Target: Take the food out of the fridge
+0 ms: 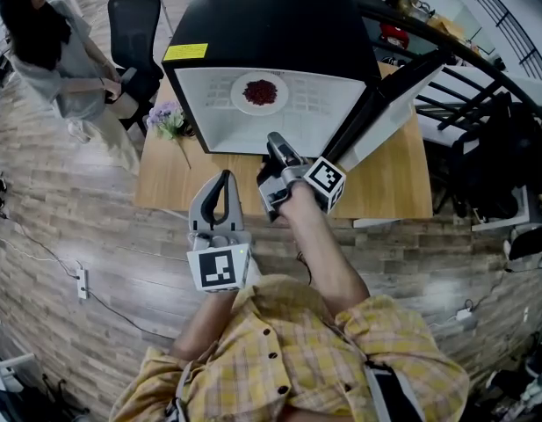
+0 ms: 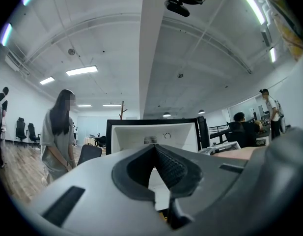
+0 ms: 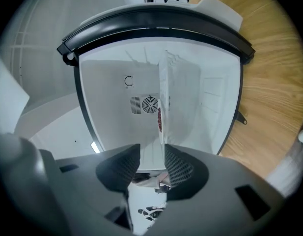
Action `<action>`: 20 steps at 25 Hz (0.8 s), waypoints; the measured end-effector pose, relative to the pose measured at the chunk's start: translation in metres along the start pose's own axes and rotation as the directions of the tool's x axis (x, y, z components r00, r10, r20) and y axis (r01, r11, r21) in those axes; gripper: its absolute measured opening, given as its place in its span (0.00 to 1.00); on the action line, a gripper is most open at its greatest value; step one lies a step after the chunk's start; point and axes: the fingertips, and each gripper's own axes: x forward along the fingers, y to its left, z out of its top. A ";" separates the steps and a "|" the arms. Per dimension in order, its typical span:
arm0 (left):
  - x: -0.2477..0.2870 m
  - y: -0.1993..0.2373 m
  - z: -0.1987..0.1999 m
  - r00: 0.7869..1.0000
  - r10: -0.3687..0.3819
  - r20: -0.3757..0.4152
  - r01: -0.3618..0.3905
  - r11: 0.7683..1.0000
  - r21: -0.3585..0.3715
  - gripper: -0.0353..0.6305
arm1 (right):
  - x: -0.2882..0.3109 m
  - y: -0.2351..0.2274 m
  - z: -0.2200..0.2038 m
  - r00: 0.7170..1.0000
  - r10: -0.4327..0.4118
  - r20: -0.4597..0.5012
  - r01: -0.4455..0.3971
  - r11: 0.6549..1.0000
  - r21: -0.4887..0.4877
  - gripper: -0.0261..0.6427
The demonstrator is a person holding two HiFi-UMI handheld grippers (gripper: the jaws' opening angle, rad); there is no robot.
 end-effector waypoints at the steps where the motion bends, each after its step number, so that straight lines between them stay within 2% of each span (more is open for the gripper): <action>1: 0.001 0.001 -0.001 1.000 0.001 -0.001 0.000 1.000 0.001 0.06 | 0.004 -0.003 0.001 1.000 -0.006 0.000 0.006 1.000 0.005 0.26; 10: 0.004 0.008 -0.008 1.000 -0.004 -0.007 0.004 1.000 -0.012 0.06 | 0.033 -0.022 0.019 0.997 -0.069 0.030 0.068 0.997 0.025 0.35; 13: 0.004 0.010 -0.015 0.999 -0.007 -0.045 0.007 1.000 -0.016 0.06 | 0.044 -0.024 0.024 0.996 -0.074 0.051 0.072 0.996 0.050 0.35; 20: 0.002 0.019 -0.016 1.000 0.003 -0.030 -0.004 1.000 -0.027 0.06 | 0.071 -0.026 0.030 0.994 -0.089 0.070 0.082 0.992 0.093 0.35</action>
